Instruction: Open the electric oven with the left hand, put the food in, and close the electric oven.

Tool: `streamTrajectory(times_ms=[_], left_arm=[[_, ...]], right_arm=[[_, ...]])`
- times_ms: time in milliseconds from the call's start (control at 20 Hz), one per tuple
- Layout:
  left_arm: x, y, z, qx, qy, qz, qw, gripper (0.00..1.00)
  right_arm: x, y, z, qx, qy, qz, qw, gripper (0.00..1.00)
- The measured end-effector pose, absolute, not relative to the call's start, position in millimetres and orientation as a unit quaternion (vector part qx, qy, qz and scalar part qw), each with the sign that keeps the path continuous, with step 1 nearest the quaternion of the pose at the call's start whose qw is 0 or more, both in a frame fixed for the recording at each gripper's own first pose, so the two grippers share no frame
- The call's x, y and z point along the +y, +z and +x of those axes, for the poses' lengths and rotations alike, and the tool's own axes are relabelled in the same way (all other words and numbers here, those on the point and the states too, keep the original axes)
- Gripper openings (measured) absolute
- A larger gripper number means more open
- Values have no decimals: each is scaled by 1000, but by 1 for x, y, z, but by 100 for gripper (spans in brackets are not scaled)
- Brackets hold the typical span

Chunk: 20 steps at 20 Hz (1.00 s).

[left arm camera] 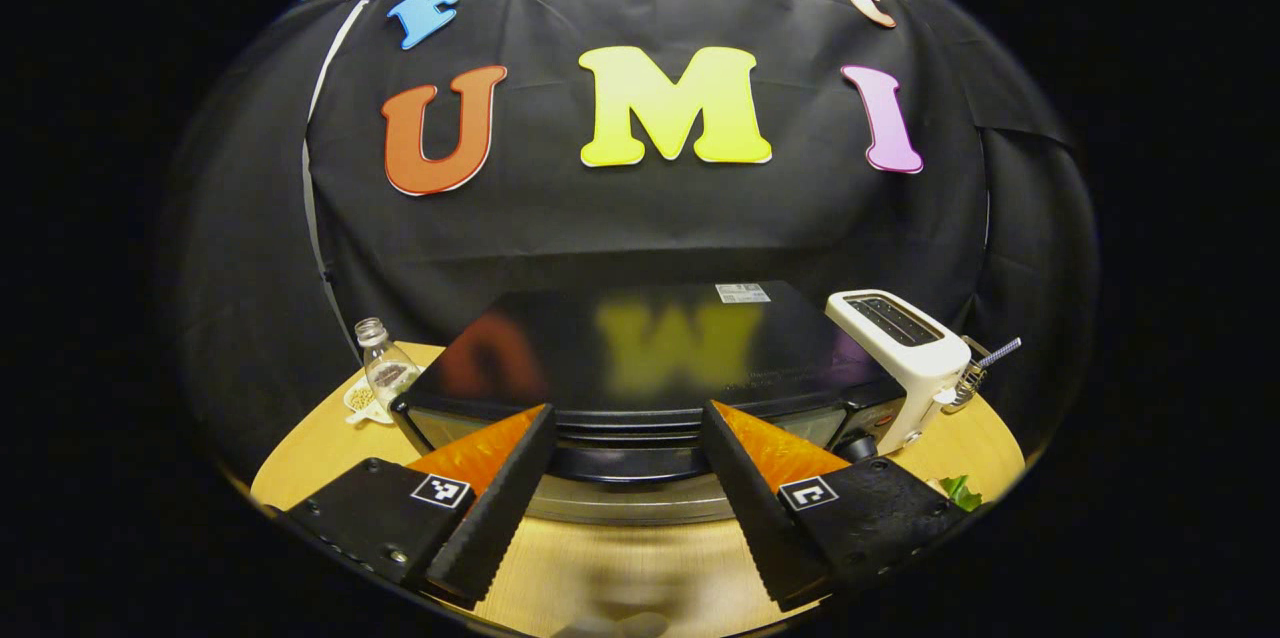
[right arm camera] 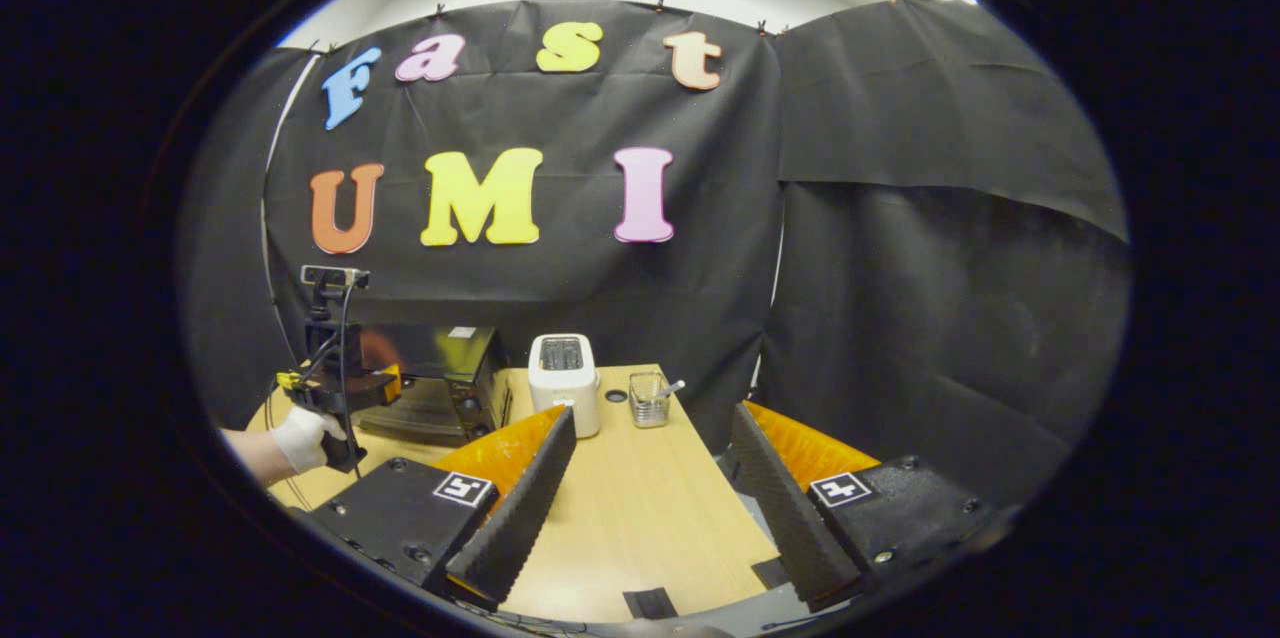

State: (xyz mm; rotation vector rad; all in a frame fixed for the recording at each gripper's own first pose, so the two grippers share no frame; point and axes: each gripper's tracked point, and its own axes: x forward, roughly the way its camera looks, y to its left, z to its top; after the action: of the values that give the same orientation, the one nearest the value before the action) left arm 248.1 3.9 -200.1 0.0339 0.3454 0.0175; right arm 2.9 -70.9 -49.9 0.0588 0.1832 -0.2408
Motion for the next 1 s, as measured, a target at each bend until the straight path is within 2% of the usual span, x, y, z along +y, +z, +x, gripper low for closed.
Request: streamTrajectory(times_ms=[450, 1000], left_arm=[[2, -213, 199, 162, -1, 22, 987, 96], [-2, -257, 133, 221, -16, 17, 975, 96]], right_arm=[[-44, -68, 9, 111, -77, 32, 990, 100], [-36, -80, -9, 119, -60, 36, 990, 100]])
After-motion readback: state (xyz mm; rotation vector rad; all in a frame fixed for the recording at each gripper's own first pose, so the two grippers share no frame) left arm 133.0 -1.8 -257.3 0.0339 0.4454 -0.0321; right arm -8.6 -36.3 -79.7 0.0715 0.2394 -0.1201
